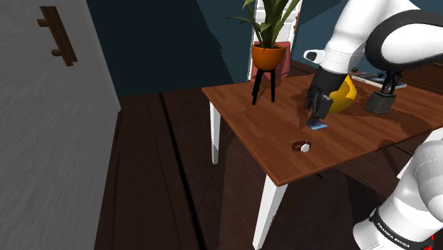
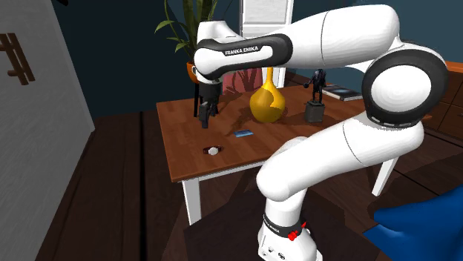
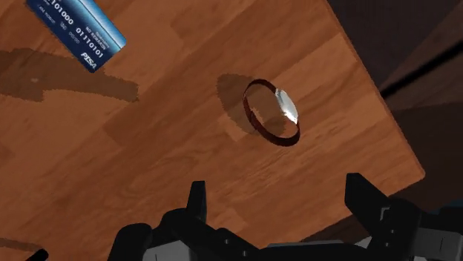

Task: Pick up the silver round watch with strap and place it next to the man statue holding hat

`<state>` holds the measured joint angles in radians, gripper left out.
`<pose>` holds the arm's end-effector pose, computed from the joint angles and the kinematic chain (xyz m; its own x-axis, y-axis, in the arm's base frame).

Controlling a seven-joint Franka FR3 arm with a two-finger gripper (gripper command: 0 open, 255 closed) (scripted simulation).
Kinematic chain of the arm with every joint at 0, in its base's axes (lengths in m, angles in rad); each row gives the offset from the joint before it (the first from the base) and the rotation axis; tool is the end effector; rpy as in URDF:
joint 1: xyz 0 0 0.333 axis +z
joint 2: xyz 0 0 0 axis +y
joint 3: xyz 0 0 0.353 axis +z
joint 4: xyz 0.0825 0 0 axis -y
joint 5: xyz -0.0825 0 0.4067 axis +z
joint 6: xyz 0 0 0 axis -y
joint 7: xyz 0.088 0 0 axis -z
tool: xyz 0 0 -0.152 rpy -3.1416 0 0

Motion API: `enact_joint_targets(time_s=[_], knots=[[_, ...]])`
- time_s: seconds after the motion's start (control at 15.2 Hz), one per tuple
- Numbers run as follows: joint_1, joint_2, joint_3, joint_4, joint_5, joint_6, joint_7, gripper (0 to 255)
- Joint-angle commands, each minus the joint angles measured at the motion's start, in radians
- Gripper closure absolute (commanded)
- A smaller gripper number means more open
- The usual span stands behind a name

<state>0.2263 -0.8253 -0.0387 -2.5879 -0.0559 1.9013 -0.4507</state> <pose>0.3157 0.0526 0.4980 0.7801 0.6155 0.1126 0.6098 -0.7881 0.0839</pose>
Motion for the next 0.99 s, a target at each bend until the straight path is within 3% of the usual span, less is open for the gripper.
enact_joint_targets(time_s=[0.0, 0.26, 0.73, 0.92], knots=[[0.046, -0.005, -0.014, -0.057, -0.009, 0.046, -0.098, 0], [0.129, -0.031, -0.032, -0.166, -0.024, 0.115, -0.252, 0], [0.126, 0.014, -0.039, -0.236, -0.032, 0.23, -0.251, 0], [0.126, 0.019, -0.04, -0.242, -0.032, 0.24, -0.251, 0]])
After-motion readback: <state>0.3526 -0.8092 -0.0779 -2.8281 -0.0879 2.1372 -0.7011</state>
